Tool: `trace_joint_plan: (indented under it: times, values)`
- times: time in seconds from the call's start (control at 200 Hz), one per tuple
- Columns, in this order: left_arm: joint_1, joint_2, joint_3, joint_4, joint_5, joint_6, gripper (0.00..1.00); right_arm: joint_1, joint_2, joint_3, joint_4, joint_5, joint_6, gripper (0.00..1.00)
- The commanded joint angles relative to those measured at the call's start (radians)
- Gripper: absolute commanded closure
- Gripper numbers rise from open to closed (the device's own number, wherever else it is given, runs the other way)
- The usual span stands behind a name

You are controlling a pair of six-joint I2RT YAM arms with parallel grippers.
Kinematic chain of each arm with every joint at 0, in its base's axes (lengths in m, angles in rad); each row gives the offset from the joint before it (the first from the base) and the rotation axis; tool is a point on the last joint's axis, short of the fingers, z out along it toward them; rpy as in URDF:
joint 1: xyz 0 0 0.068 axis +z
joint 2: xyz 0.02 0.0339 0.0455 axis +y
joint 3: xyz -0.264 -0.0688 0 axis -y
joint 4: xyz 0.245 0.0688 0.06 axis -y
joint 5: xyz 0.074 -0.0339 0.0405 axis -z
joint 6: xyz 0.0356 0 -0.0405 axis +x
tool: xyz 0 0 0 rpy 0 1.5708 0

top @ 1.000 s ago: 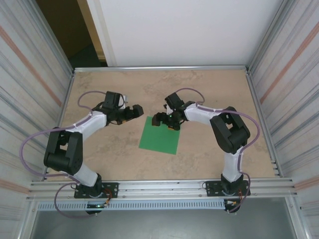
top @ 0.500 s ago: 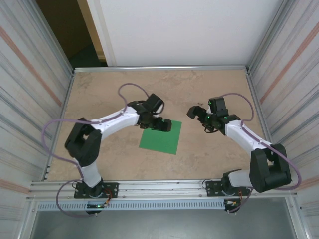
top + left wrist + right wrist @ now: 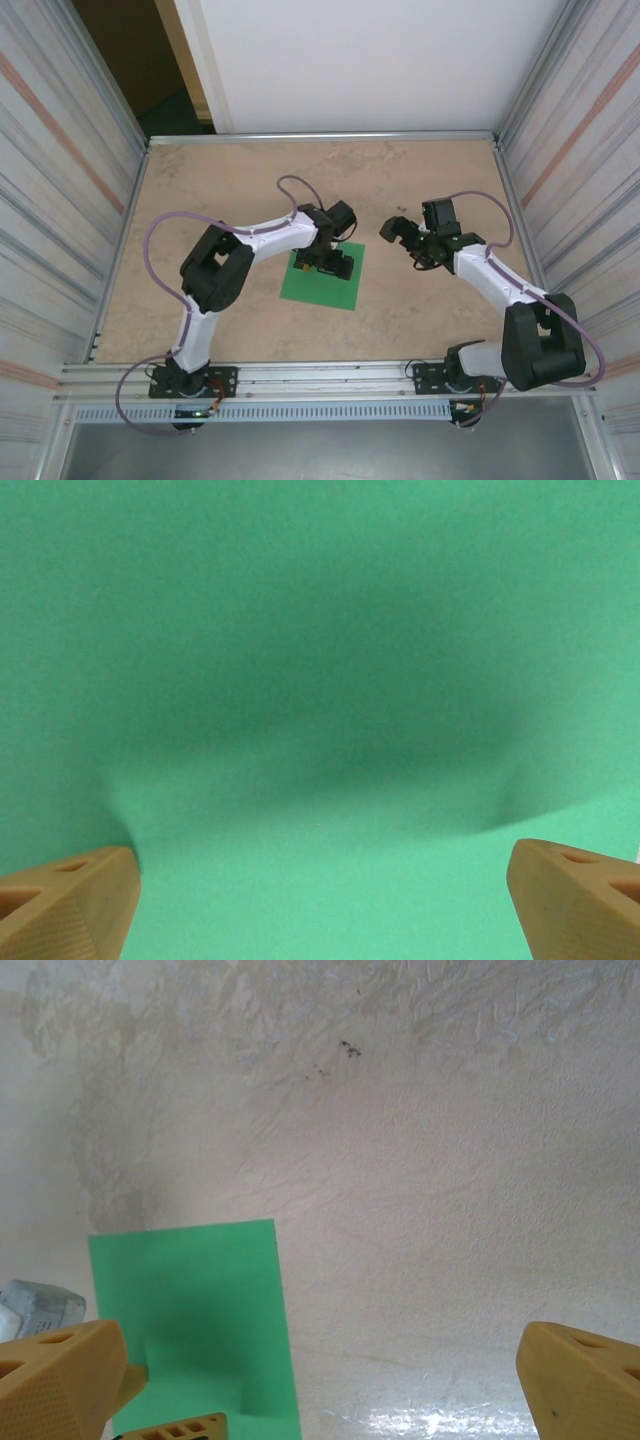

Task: Fold a paper plane with a square sheet of paper (pick it up from the middle)
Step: First fold in half a square sheet of paper at the center of the table.

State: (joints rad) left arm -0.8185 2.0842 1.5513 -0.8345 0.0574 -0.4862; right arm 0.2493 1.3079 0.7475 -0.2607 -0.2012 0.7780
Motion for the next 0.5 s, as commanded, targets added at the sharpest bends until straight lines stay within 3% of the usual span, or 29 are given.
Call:
trace_joint_plan:
  times: [0.0,0.496]
  values:
    - [-0.002,0.048,0.036,-0.054,-0.027,-0.031,0.05,0.011,0.014,-0.004,0.005,0.014,0.018,0.01]
    - [-0.014,0.123,-0.002,-0.055,-0.09,-0.099,0.13,0.029,0.014,-0.013,0.011,0.037,0.034,0.01]
